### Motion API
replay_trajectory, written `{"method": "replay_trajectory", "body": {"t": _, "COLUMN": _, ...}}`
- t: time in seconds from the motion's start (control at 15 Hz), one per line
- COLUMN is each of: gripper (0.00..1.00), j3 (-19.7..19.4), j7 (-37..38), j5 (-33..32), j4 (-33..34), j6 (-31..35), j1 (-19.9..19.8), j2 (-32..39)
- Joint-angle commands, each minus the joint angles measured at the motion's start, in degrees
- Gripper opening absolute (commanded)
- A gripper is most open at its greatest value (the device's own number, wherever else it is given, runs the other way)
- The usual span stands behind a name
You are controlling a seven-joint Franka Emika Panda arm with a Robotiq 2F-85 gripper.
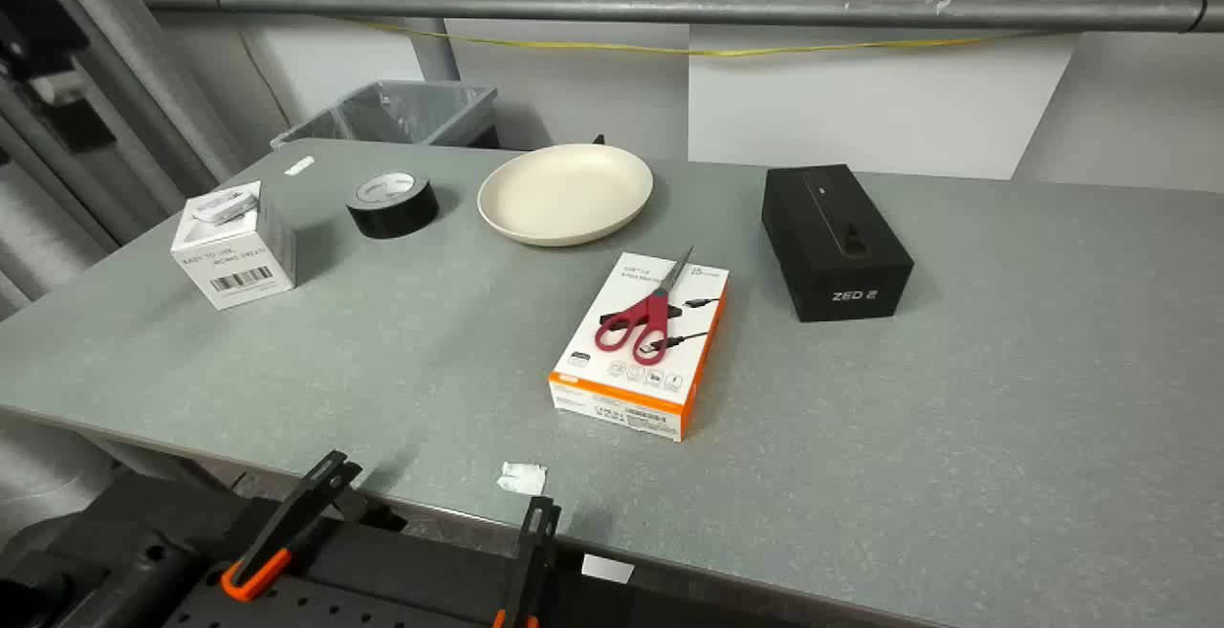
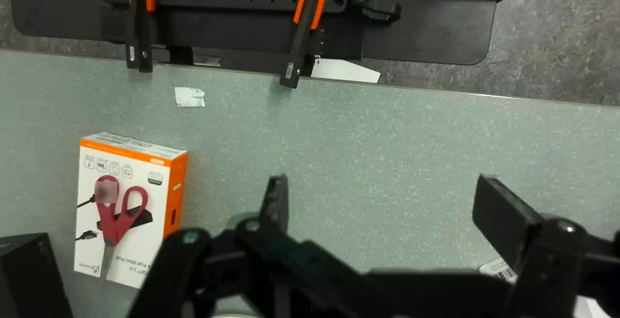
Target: Put the tape on the plate
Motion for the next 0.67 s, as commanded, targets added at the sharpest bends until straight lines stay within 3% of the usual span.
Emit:
{"method": "replay_trajectory", "body": {"t": 0.0, "gripper": 1.00, "j3": -0.93, "j7": 0.48, "j5": -0.55, "j4": 0.10, "j6": -0.10, "j1": 0.97, "j2": 0.24}}
{"method": "replay_trajectory", "body": {"t": 0.2, "gripper": 1.00, "j3": -1.75, "j7": -0.34, "j5": -2.32, "j4": 4.56, "j6": 2.34, "j1": -1.33, "j2": 5.54}}
{"method": "replay_trajectory", "body": {"t": 0.33, "gripper": 1.00, "j3": -2.05, "j7": 0.13, "j5": -6.18, "j4": 10.00, "j6": 5.42, "j1": -3.97, "j2": 12.35}}
{"method": "replay_trajectory", "body": {"t": 0.6, "gripper": 1.00, "j3": -2.58, "j7": 1.14, "j5": -7.19, "j4": 19.13, "j6": 10.20, "j1": -7.56, "j2": 24.59}}
